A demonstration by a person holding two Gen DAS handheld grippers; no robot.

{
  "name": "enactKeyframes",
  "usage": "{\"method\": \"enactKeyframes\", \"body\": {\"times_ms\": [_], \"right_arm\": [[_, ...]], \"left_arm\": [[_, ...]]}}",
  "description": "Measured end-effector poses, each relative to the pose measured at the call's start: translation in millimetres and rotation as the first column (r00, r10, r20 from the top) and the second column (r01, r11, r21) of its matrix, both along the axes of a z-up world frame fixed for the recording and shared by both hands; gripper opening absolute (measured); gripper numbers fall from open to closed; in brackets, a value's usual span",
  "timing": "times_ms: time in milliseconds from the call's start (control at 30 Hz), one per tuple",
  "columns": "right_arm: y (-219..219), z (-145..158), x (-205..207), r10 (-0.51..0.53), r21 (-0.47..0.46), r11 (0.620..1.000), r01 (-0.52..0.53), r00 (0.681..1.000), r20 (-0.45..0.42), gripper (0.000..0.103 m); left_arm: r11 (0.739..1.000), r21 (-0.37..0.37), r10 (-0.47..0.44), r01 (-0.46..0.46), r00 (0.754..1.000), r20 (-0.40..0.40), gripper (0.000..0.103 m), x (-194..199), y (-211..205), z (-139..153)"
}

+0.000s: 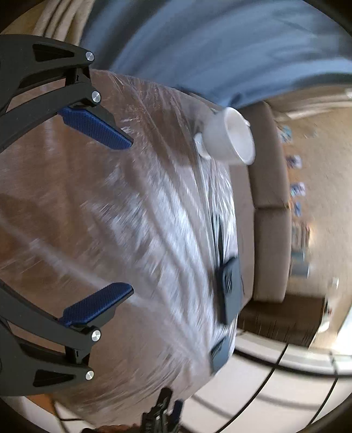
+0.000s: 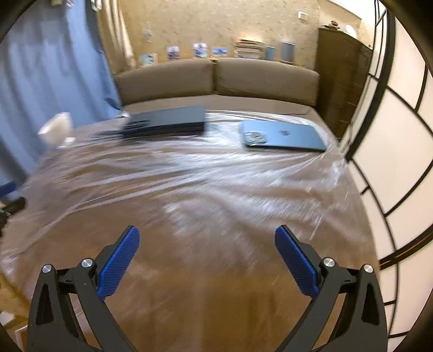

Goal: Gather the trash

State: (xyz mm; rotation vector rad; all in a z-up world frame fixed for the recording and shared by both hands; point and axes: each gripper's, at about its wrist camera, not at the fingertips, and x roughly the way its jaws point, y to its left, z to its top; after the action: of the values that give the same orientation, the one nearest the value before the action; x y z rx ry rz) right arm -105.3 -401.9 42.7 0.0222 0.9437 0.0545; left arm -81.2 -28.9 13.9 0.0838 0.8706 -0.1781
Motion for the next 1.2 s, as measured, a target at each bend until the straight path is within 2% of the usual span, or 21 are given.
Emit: {"method": "enactKeyframes", "body": {"times_ms": [100,367,467,1200], "right_arm": [[-16.4,-12.2,27.6,-0.042,0.014,0.999,0.042,0.999,-0.026,0.098],[-38.5,-38.7,58.6,-0.078,-0.025,0.997,0.077,0.996,-0.041,0.099],[-35.2,-41.3,60.4,-0.064,-0.034,0.997,0.063,0.997,-0.034,0.099],[-28.6,-41.1,47.0,-0.078,-0.039,0.996,0.077,0.996,-0.034,0.099]], "left_arm": [[0.998,-0.015,0.068,-0.068,0.997,-0.035,0.099,25.3,19.9,-7.7],[0.992,0.006,0.123,-0.123,0.988,-0.095,0.099,51.8,22.9,-32.3],[0.991,0.023,0.132,-0.130,0.987,-0.090,0.101,51.3,19.9,-34.6],[0.988,0.020,0.154,-0.153,0.984,-0.095,0.102,54.4,15.4,-33.5]]}}
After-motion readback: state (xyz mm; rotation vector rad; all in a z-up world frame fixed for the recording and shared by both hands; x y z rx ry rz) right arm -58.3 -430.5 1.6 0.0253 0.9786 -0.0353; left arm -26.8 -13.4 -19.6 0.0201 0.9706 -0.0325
